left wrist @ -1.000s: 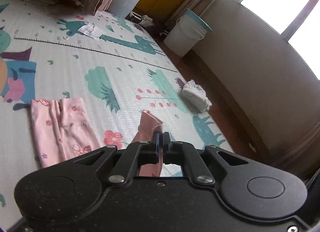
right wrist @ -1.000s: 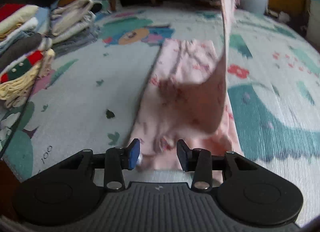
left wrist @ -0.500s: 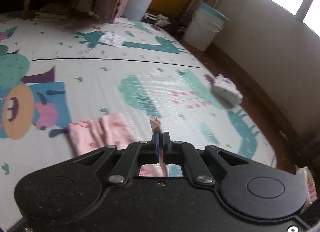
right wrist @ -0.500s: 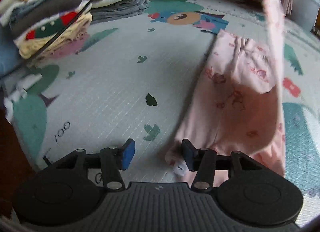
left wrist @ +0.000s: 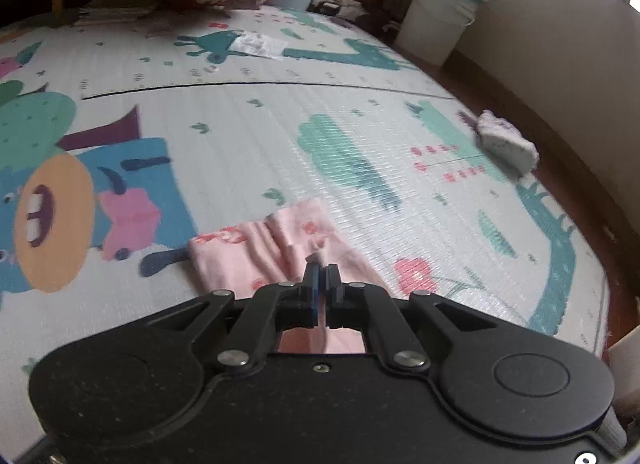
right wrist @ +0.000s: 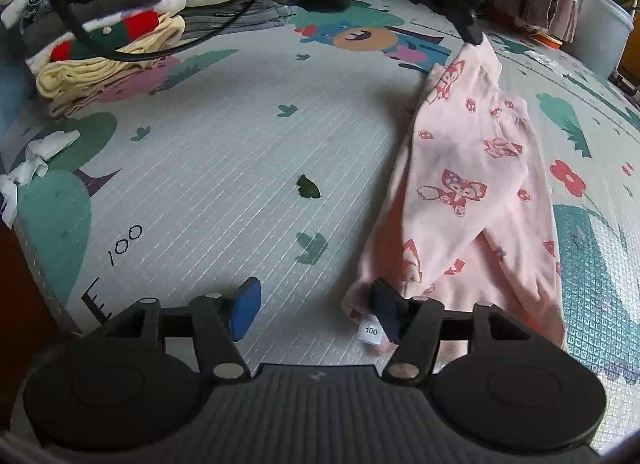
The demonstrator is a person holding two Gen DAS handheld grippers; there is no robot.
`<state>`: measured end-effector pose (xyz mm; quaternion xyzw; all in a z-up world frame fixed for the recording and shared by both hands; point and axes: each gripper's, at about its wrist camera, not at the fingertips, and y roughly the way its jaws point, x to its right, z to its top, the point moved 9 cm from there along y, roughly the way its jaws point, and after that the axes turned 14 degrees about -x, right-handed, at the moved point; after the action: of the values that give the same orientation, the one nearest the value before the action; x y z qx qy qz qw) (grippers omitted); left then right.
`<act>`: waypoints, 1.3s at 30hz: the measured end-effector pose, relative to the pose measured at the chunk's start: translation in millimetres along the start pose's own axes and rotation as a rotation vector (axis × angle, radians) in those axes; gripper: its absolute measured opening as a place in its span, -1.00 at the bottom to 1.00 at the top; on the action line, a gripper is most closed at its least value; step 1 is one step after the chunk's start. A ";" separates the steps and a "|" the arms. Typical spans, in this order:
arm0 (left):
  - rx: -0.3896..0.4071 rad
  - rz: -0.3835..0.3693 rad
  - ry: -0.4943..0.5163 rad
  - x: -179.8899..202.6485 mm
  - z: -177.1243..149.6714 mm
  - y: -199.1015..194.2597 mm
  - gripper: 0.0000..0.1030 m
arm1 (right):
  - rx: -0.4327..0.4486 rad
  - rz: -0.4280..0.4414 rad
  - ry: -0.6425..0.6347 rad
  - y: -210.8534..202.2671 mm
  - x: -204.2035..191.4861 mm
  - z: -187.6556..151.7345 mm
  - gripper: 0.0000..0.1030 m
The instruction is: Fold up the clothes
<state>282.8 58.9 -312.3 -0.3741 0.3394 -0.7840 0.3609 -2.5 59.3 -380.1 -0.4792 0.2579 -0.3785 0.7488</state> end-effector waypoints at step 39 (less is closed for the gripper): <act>-0.011 0.210 0.025 -52.0 -0.6 63.2 -0.77 | 0.061 -0.015 -0.027 5.7 18.2 21.8 0.33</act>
<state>325.9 69.4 -381.1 -0.3286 0.3854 -0.7446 0.4347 26.2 57.3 -376.8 -0.4632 0.2327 -0.3851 0.7635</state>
